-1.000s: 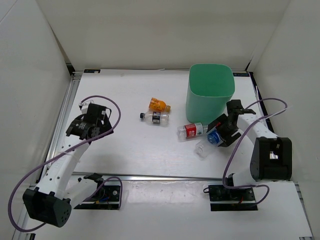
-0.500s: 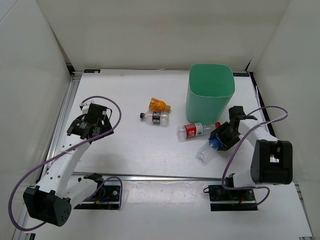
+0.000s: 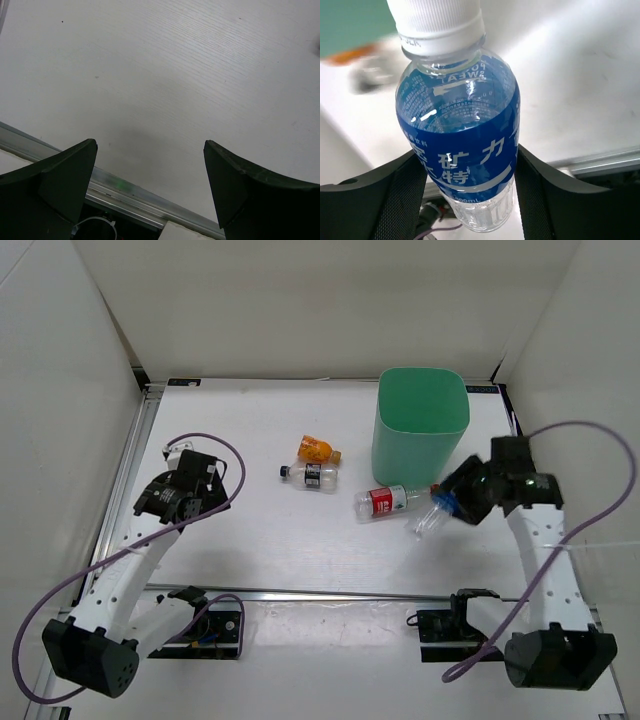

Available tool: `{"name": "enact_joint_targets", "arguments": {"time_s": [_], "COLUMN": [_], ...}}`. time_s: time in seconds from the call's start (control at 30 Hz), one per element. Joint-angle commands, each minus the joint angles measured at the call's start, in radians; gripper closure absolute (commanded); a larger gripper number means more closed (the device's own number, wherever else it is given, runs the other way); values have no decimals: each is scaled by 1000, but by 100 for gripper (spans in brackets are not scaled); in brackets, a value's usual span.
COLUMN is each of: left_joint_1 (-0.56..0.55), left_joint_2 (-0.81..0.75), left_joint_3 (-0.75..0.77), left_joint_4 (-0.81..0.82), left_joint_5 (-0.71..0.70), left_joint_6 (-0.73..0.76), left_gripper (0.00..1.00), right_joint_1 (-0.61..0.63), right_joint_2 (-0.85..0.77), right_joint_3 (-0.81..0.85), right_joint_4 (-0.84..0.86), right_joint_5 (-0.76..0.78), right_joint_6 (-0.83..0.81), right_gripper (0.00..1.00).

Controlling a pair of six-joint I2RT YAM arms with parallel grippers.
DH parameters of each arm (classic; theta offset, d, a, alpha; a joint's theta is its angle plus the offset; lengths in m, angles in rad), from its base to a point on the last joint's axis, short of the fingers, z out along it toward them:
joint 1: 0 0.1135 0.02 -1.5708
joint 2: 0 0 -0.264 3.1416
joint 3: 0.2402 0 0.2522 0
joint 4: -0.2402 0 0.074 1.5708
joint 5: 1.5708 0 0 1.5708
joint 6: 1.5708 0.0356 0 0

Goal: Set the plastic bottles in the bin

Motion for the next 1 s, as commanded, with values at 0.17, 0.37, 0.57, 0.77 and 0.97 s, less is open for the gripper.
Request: {"name": "enact_joint_targets", "arguments": {"time_s": [0.17,0.37,0.57,0.77,0.97], "left_joint_1": [-42,-60,-82,-82,-82], "left_joint_2": [-11,-1,8,8,17], "left_joint_3": [-6,-6,-6,-6,-26], "left_joint_4": [7,7,7,18,40], "left_joint_5": [-33,-42,-42,-51,-60], "left_joint_6": [-22,-22,-12,-12,-12], "left_gripper": [1,1,1,1,1], "right_joint_1": [-1,-1,10,10,19], "right_joint_2": [165,355,536,686,739], "right_joint_3": [816,1025,1113,1257,1226], "right_joint_4": [-132,38,136,136,109], "right_joint_5": [-122,-161,-120,-46,17], "right_joint_6": [-121,-101,-135,-208,-211], "right_gripper": [63,62,58,51,28]}}
